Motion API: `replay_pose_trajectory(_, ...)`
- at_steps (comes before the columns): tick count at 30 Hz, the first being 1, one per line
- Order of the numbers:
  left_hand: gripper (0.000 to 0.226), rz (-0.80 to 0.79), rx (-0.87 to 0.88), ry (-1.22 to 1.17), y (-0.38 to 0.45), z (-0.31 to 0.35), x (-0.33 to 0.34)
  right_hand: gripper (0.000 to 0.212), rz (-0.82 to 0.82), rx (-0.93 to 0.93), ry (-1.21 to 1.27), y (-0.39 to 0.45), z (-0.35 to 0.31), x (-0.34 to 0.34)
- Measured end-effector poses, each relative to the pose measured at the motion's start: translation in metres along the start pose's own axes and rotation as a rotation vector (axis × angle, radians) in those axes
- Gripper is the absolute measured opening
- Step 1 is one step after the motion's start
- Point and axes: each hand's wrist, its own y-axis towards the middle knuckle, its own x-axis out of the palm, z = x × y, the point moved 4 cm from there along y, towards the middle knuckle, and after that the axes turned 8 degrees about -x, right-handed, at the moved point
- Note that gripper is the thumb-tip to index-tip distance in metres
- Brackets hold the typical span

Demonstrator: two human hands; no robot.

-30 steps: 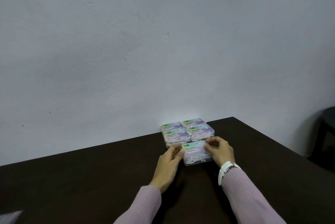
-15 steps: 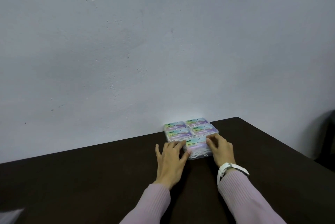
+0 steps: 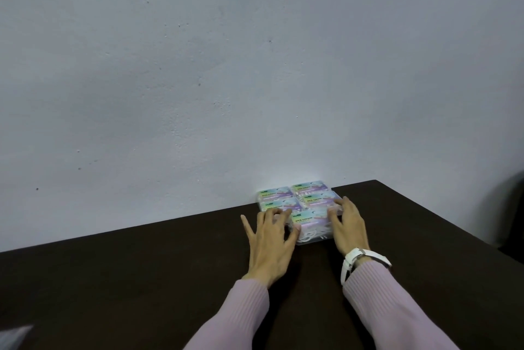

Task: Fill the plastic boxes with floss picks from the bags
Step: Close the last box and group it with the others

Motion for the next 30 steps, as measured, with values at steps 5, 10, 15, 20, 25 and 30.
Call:
replay_pose_trajectory(5,0.049,-0.054,0.083,-0.013,0.005,0.013,0.006,0.044,0.013,0.013,-0.136,0.015,0.001,-0.003)
replay_pose_trajectory(10,0.048,-0.128,0.119,-0.015,0.018,0.025,0.011,0.050,-0.104,-0.016,-0.426,0.040,0.013,-0.006)
replay_pose_trajectory(15,0.049,-0.229,0.152,0.012,0.033,0.031,0.019,0.051,-0.285,0.065,-0.195,0.068,0.026,0.001)
replay_pose_trajectory(20,0.048,-0.281,0.187,0.051,0.045,0.036,0.028,0.046,-0.409,0.115,-0.084,0.078,0.023,0.015)
replay_pose_trajectory(25,0.047,-0.318,0.169,0.013,0.053,0.035,0.032,0.045,-0.313,0.118,-0.071,0.077,0.022,0.022)
replay_pose_trajectory(30,0.046,-0.309,0.154,0.011,0.052,0.027,0.028,0.044,-0.305,0.101,-0.110,0.070,0.016,0.028)
